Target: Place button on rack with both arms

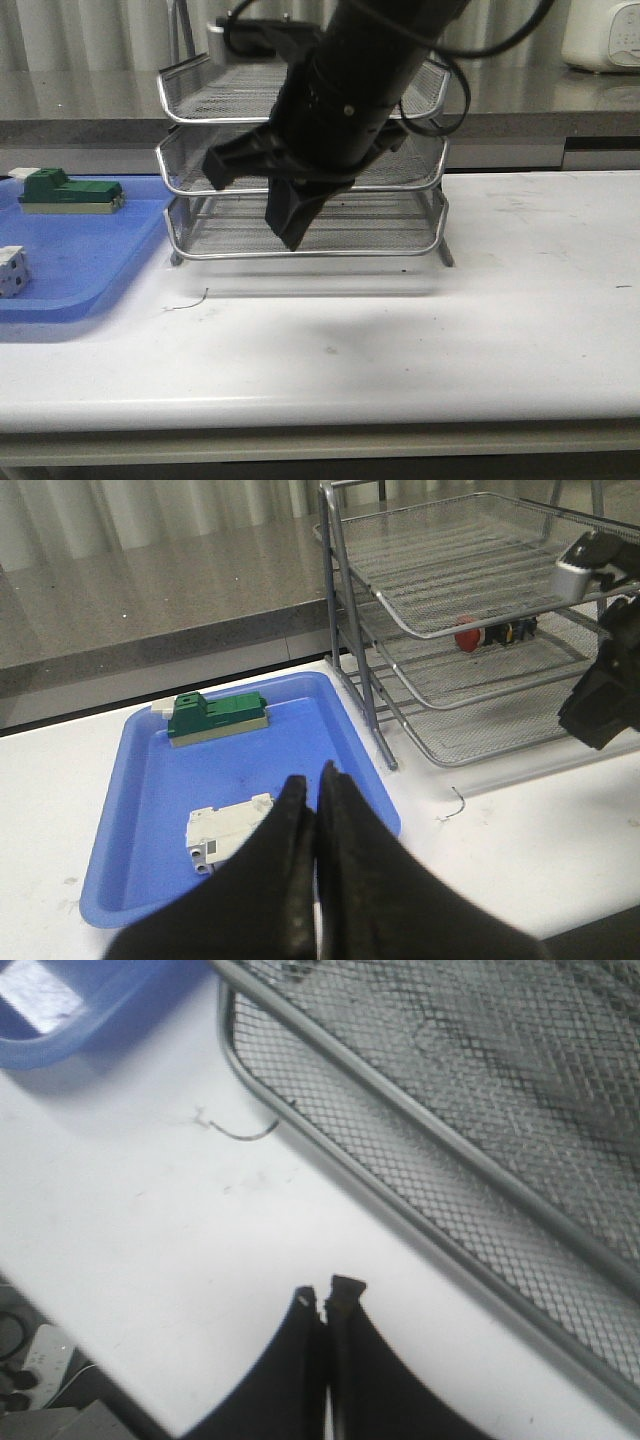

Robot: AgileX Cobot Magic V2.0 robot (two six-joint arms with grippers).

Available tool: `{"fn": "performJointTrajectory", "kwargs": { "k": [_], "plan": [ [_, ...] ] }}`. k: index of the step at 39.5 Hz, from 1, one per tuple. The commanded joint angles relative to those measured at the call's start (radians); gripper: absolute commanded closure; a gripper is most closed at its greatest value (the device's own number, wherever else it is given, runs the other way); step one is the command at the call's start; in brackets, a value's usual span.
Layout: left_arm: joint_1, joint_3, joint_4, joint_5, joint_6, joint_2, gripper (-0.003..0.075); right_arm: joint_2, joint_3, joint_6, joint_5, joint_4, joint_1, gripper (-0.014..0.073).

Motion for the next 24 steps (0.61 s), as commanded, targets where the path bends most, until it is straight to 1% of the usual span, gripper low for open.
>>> {"fn": "performJointTrajectory", "kwargs": {
  "k": [1, 7, 13, 18, 24],
  "plan": [
    [0.001, -0.027, -0.013, -0.088, -0.011, 0.013, 0.0739, -0.127, -0.031, -0.004, 0.058, 0.035, 0.002, 0.0655],
    [0.001, -0.027, -0.013, -0.088, -0.011, 0.013, 0.0739, -0.214, -0.031, -0.004, 0.193, 0.036, -0.025, 0.0655],
    [0.001, -0.027, -0.013, -0.088, -0.011, 0.013, 0.0739, -0.298, -0.029, -0.004, 0.273, 0.036, -0.102, 0.0655],
    [0.001, -0.027, -0.013, -0.088, -0.011, 0.013, 0.0739, -0.386, 0.032, -0.004, 0.253, 0.036, -0.191, 0.0655],
    [0.001, -0.027, -0.013, -0.088, -0.011, 0.013, 0.0739, -0.532, 0.192, -0.004, 0.196, 0.036, -0.307, 0.0655]
  ]
}}
